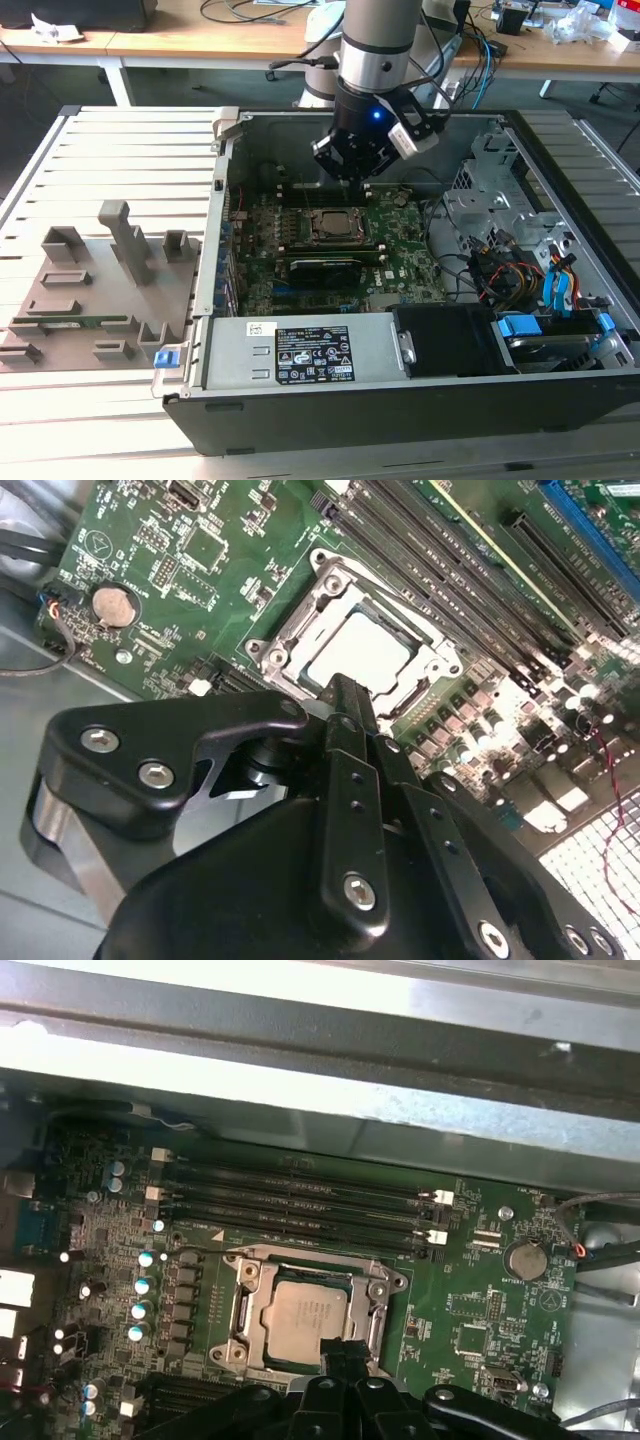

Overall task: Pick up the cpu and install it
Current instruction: 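Install the first cpu locking lever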

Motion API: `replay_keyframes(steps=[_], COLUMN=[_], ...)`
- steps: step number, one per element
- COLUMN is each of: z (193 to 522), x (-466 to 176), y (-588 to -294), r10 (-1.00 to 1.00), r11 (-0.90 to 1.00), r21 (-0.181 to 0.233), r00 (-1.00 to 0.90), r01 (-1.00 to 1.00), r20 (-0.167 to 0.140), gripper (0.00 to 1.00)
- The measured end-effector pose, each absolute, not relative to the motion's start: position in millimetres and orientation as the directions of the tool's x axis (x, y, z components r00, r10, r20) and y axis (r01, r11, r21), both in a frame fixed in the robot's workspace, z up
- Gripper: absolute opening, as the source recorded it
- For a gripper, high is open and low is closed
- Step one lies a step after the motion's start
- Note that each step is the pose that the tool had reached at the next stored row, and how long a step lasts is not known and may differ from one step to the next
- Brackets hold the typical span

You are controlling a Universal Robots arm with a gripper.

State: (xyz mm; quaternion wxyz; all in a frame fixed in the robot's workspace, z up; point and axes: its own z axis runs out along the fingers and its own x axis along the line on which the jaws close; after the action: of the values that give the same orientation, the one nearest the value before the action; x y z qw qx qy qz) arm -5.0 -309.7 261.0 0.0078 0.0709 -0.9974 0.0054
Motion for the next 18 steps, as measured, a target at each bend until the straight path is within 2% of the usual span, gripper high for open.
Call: replay_keyframes(steps=[14, 18], z=[285.5, 285.9], x=[-5.2, -28.5], y=[-309.7, -309.7], r10=[-0.141, -0.141], r11=[0.99, 0.99], r21=[-0.009, -0.01], r00=[-0.99, -0.99], r01=[-0.142, -0.142], r20=[0.016, 0.014], gripper=[0.11, 0.11])
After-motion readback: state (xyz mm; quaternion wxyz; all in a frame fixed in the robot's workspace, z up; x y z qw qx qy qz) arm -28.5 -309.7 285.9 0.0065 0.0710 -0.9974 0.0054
